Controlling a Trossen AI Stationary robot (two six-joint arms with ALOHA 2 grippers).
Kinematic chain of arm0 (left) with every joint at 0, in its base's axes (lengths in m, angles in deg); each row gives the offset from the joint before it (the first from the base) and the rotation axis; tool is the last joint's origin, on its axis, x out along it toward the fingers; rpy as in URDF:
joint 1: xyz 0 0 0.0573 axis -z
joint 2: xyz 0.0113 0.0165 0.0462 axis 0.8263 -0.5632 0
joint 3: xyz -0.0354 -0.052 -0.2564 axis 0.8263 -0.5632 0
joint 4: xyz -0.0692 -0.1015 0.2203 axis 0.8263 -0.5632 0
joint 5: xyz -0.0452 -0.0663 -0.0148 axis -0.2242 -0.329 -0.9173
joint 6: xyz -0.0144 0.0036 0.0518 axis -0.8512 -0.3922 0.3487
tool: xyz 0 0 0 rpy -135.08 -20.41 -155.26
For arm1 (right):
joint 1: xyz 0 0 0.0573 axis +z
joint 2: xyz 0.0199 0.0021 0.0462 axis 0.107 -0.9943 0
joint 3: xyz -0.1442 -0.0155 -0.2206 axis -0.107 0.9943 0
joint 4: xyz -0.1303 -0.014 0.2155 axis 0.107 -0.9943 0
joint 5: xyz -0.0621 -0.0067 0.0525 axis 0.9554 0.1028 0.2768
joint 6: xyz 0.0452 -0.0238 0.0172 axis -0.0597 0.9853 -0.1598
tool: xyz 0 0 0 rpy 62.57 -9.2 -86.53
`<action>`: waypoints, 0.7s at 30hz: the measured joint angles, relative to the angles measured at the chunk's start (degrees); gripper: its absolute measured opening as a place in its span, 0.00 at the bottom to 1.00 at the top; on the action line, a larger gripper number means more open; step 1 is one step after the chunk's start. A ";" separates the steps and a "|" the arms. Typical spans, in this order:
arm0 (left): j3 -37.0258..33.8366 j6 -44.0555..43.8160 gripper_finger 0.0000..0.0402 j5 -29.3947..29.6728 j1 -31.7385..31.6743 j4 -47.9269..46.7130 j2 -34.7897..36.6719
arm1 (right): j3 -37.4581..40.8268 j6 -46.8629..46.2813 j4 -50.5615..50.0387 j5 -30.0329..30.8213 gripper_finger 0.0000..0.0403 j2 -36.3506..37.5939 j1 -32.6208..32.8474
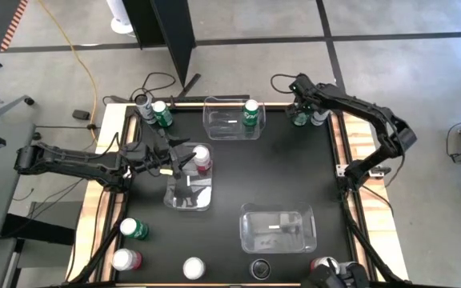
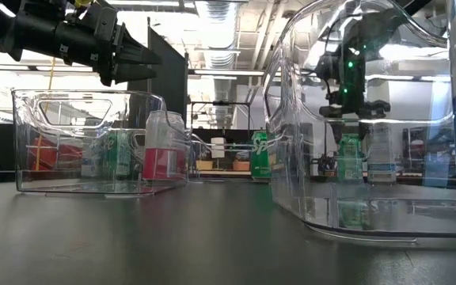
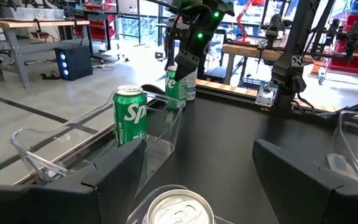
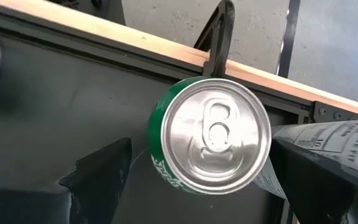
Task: Sort soda cans
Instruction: Put the green soda can into the top transparent bin
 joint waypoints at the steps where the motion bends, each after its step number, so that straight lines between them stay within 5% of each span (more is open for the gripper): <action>1: 0.00 0.00 0.73 0.02 0.00 -0.02 0.00 | -0.23 -0.33 0.07 0.04 0.99 -0.13 -0.14; 21: 0.00 0.00 0.73 -0.02 0.00 0.00 0.00 | -0.58 -7.93 -0.14 0.10 0.99 -0.12 -0.21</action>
